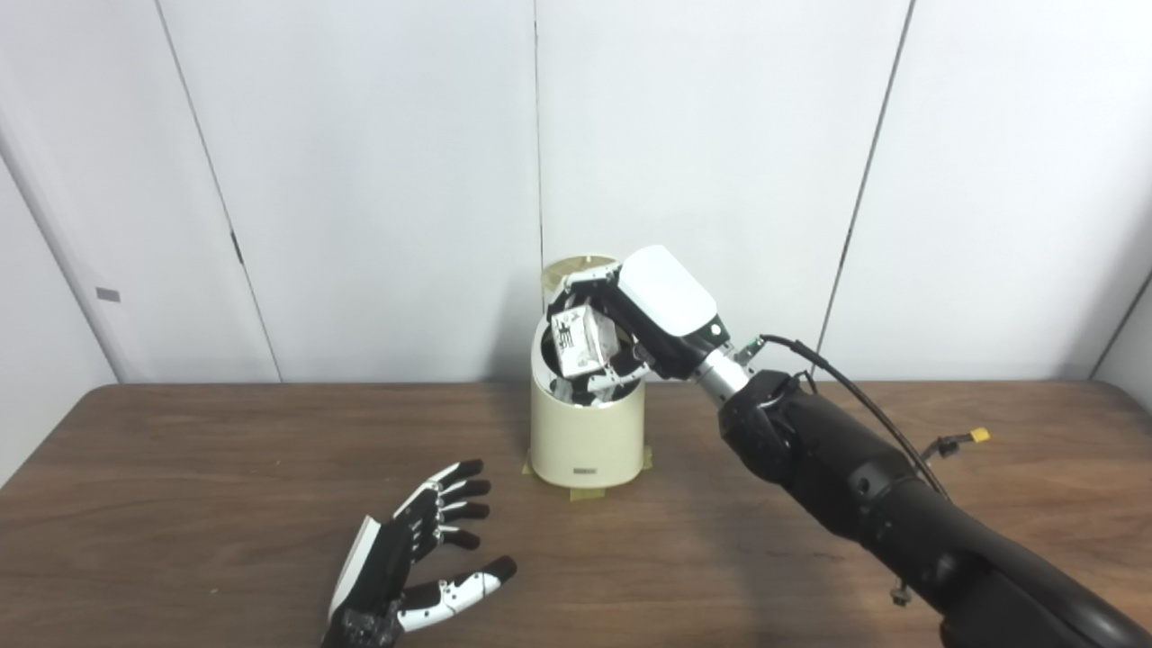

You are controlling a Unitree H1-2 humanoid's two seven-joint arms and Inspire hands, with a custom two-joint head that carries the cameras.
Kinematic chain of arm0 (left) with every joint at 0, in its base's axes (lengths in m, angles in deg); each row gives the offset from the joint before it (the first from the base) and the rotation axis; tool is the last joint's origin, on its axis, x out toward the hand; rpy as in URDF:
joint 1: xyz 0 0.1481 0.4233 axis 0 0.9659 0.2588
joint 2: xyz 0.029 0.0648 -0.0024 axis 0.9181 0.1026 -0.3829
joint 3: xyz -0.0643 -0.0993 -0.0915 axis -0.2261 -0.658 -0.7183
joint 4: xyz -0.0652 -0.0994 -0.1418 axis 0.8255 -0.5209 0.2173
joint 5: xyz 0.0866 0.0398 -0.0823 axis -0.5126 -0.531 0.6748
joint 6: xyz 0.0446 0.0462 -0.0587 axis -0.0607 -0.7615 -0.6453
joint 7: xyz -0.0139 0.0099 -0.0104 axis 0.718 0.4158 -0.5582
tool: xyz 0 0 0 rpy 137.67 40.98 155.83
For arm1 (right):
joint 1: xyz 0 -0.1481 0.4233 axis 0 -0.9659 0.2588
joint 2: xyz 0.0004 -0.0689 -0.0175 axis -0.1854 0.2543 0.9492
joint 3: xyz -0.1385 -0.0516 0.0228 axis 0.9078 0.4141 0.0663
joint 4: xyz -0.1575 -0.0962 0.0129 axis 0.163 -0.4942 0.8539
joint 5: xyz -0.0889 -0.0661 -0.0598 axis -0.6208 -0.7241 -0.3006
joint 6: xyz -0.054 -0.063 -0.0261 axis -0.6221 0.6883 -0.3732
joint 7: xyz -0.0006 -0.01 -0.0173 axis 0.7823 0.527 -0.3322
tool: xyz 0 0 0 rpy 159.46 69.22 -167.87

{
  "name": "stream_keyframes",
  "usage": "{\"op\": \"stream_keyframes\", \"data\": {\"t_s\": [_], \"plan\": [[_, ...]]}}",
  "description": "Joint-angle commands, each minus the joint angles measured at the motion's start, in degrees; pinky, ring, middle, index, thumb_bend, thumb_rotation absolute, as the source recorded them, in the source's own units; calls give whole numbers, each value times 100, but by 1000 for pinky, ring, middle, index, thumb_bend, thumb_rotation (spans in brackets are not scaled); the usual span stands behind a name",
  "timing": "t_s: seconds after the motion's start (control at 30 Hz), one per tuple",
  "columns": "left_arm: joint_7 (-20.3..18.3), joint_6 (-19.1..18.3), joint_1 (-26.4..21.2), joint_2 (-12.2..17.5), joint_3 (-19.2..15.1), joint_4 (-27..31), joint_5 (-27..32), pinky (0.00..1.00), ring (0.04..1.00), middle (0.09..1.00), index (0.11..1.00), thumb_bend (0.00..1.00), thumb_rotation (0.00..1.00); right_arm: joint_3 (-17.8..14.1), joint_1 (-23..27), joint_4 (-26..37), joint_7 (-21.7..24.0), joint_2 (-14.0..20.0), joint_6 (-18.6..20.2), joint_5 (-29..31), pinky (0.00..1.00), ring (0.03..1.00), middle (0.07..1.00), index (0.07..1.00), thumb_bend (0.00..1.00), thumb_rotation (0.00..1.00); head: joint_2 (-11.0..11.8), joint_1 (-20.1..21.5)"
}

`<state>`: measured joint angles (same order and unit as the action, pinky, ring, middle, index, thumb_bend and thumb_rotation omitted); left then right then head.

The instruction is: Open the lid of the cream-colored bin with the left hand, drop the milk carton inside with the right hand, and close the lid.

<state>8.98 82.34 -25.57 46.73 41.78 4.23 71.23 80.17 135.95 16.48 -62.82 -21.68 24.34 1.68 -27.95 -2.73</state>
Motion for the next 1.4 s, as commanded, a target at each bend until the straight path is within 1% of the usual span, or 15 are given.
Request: {"op": "stream_keyframes", "data": {"t_s": [0.0,0.07,0.27,0.47,0.5,0.53,0.57,0.63,0.83,0.97,1.07,1.37], "plan": [[37,96,129,-56,51,-20,-30,627,749,806,855,688,104,-189,281,207,123,177,50,-266,328,400,456,515,526,4,-8,-2],[35,102,128,-51,49,-25,-27,619,746,805,854,685,94,-284,220,345,276,200,171,-454,345,422,459,523,526,6,-10,-1],[16,115,118,-36,44,-52,-3,614,744,803,852,687,98,-563,58,567,582,197,303,-775,401,470,468,523,527,7,-19,3],[16,75,116,-41,43,-31,-24,615,745,803,849,691,92,-786,-75,742,820,182,414,-901,401,484,476,518,528,7,-24,4],[16,83,114,-39,43,-40,-24,614,744,803,847,692,92,-817,-96,780,881,181,432,-909,408,493,531,582,706,73,-23,7],[19,95,111,-36,44,-52,-33,614,743,802,847,693,93,-846,-113,809,926,179,442,-921,414,500,564,618,799,113,-23,7],[17,107,110,-30,44,-61,-36,616,744,803,847,694,98,-871,-128,834,960,176,452,-936,419,506,586,641,859,139,-25,10],[10,117,109,-24,46,-60,-30,616,744,804,848,691,92,-931,-165,902,1055,170,487,-967,429,516,605,656,893,161,-28,10],[6,54,111,-30,47,-30,-29,616,747,806,851,691,90,-1071,-264,1102,1367,153,646,-1011,441,527,621,674,903,189,-38,0],[24,70,113,-28,51,-30,-66,617,748,805,849,691,101,-1129,-311,1185,1492,140,688,-1012,434,519,616,671,917,182,-50,1],[17,68,114,-29,49,-24,-49,624,750,805,849,693,103,-1177,-342,1260,1647,129,730,-968,441,531,629,676,919,179,-55,2],[-18,23,113,-28,25,-27,39,620,753,809,855,693,87,-1288,-406,1372,1679,118,716,-977,446,532,630,678,918,184,-67,17]]}}
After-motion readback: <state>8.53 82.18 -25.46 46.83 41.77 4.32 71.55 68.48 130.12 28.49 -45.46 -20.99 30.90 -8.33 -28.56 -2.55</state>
